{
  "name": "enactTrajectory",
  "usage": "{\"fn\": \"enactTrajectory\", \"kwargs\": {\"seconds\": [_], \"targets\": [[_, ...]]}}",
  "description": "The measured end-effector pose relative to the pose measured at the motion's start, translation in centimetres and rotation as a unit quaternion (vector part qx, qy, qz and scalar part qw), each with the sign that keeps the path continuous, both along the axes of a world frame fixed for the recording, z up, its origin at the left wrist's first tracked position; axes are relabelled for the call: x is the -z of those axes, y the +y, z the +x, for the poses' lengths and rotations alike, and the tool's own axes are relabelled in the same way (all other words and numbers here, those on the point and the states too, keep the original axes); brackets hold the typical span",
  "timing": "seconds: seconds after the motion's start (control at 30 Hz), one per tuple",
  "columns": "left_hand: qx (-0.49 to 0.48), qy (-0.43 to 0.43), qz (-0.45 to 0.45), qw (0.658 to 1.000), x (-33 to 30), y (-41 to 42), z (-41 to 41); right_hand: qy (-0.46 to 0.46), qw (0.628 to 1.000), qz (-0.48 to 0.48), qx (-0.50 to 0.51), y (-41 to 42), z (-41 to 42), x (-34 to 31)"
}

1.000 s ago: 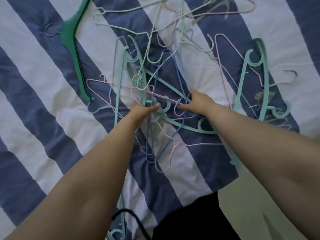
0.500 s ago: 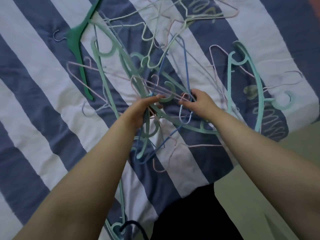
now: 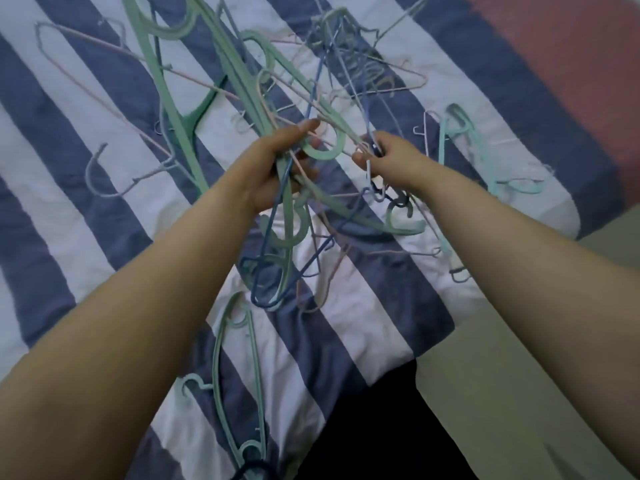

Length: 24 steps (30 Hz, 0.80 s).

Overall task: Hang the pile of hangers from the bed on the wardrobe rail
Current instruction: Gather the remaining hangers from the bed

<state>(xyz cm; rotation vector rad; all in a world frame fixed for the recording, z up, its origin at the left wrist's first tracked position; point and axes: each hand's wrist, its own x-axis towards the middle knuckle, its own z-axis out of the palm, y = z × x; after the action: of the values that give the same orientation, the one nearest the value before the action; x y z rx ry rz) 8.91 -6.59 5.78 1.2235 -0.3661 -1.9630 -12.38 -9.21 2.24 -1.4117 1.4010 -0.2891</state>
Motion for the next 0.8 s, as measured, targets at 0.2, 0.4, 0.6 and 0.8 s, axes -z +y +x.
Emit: {"fn": "enactTrajectory", "kwargs": {"seconds": [0.2,0.4,0.6,0.8], "targets": [[0.037,-0.176,-0.086,0.98,-6.7,1.0,0.2,-0.073,0.994,-0.02,0.076,2.3,0.5,-6.3],[-0.005,-0.207,-0.13,0.97,-13.0,2.6,0.4,-0.109,0.985,-0.059,0.118,4.6,1.2,-11.8],[0.018,-0.16,-0.102,0.982,-17.6,4.5,2.9,-0.075,0.993,-0.056,0.078,5.9,1.7,-17.1],[-0.076,-0.047,-0.034,0.995,-20.3,5.1,7.6,-0.168,0.975,-0.049,0.135,6.4,1.2,-22.6]]}}
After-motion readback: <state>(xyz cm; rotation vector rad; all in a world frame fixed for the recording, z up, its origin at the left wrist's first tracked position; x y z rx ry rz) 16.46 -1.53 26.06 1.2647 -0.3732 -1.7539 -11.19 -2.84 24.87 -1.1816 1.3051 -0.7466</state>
